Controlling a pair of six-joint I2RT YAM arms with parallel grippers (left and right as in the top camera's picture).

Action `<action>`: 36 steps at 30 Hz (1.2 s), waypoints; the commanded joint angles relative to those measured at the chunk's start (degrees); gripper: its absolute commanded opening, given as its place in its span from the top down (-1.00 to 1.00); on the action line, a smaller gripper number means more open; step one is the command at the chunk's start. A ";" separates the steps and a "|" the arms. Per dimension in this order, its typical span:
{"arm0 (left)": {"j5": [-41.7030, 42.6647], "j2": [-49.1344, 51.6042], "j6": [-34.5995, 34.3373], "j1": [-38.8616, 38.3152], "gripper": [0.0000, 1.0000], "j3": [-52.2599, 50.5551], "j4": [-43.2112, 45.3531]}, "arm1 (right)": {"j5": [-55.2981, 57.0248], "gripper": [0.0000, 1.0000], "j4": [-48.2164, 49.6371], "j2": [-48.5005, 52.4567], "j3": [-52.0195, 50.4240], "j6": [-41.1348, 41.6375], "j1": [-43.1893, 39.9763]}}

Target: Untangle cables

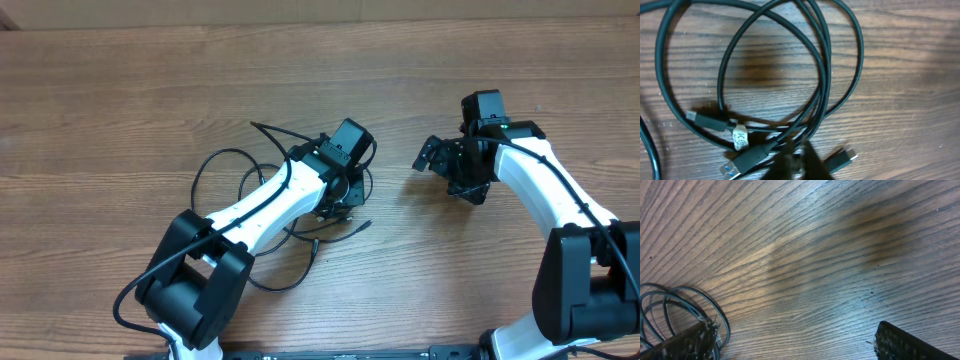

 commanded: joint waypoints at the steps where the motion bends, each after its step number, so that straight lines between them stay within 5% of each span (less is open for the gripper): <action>1: 0.76 0.11 3.43 -0.15 0.28 -0.28 -0.17 | 0.35 -1.00 0.15 -0.52 0.83 0.17 -0.07; 11: 0.33 4.90 3.45 -2.19 0.26 -0.33 4.42 | 0.35 -1.00 0.17 -0.52 0.83 0.17 -0.07; 14: 0.35 7.58 5.03 -2.91 0.56 -0.33 6.64 | 0.35 -1.00 0.15 -0.52 0.83 0.17 -0.07; 19: 0.33 7.56 6.69 -2.73 0.75 -0.13 6.69 | 0.35 -1.00 0.17 -0.52 0.83 0.17 -0.07; 36: 0.76 5.88 7.45 -0.55 0.70 1.25 3.74 | 0.35 -1.00 0.15 -0.52 0.83 0.17 -0.07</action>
